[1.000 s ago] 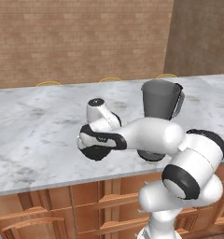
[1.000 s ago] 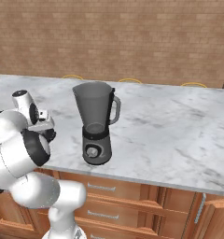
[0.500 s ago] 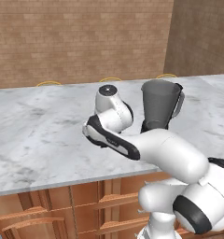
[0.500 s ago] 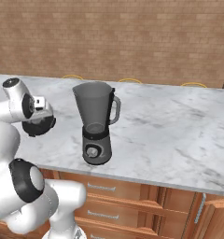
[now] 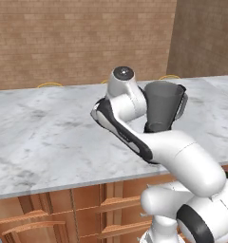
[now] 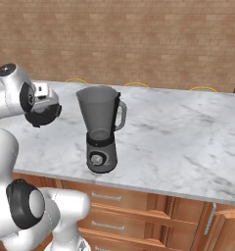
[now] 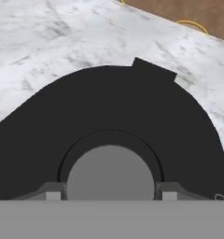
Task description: Close the lid blender by securely placing the lid on top.
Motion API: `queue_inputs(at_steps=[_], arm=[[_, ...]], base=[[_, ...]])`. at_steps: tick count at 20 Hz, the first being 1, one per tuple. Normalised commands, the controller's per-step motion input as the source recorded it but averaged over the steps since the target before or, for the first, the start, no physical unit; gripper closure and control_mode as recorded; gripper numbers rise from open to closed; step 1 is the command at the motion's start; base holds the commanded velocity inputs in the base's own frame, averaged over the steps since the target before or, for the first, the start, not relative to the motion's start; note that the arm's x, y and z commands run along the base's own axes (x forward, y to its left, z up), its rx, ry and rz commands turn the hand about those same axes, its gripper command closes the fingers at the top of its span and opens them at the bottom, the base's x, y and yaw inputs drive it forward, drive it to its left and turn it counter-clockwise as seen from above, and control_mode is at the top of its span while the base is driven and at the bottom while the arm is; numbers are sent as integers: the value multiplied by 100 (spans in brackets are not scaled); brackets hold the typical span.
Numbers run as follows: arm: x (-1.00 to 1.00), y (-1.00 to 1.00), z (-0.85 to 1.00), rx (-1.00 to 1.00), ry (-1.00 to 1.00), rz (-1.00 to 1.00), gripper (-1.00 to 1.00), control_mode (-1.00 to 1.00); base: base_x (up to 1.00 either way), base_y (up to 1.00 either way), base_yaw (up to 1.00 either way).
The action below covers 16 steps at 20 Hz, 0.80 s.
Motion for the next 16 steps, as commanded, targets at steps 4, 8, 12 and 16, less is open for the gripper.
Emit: queue_inputs(at_steps=[4,8,12,16], arm=[[0,-41,72,0,-14,0,100,-100],[0,-48,58,0,-16,0,100,-100],[0,-44,72,0,-14,0,100,-100],[0,-46,78,0,-3,0,100,-100]], base=[[0,0,0],[0,0,0],[0,0,0],[0,0,0]])
